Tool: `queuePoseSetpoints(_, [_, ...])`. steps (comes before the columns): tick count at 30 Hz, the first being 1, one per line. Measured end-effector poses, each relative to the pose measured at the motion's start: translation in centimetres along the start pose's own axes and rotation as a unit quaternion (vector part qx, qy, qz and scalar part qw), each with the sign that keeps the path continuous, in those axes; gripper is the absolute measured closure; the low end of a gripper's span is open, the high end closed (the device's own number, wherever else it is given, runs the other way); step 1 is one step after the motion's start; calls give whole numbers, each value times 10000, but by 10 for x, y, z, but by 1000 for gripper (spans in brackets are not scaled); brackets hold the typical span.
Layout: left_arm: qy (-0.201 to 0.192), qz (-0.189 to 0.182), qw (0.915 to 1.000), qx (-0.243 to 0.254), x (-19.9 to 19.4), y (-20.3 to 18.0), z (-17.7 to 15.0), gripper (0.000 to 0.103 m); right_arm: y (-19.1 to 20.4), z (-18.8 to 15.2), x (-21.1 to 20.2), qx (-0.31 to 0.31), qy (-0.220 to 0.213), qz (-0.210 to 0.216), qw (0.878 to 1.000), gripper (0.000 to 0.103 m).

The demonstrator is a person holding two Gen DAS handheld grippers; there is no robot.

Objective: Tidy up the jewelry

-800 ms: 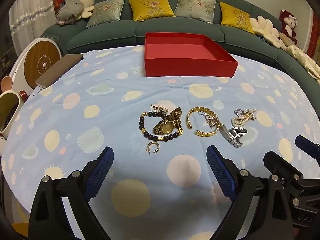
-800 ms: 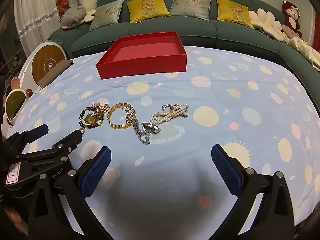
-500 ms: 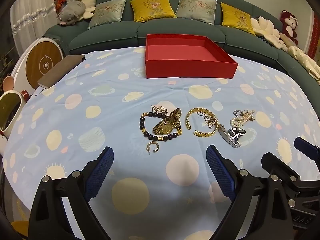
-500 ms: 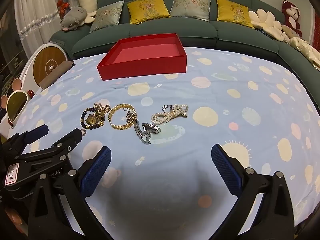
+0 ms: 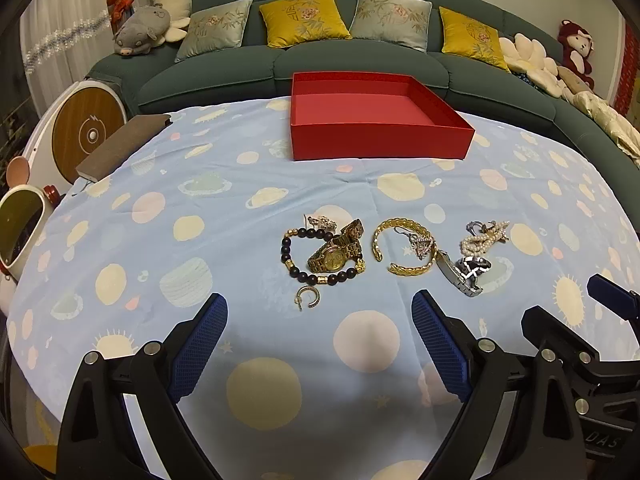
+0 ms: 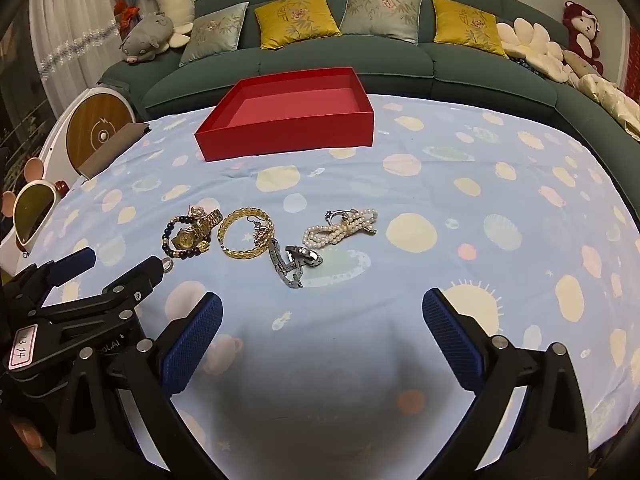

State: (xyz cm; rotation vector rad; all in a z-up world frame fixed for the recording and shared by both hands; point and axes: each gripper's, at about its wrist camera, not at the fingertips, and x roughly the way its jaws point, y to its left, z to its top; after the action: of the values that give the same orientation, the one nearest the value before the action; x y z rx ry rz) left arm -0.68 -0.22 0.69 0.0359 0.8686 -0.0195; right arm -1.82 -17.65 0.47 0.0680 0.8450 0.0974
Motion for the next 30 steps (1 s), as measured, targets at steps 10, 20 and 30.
queuePoseSetpoints(10, [-10,23,10000,12,-1,0,0,13,1,-2,3,1,5,-8,10000,5])
queuePoseSetpoints(20, [-5,28,10000,6,0,2,0,13,2,-1,1,-3,-2,-11,10000,5])
queuePoseSetpoints(30, [2,50,10000,-4,0,4,0,13,2,0,0,1,4,-17,10000,5])
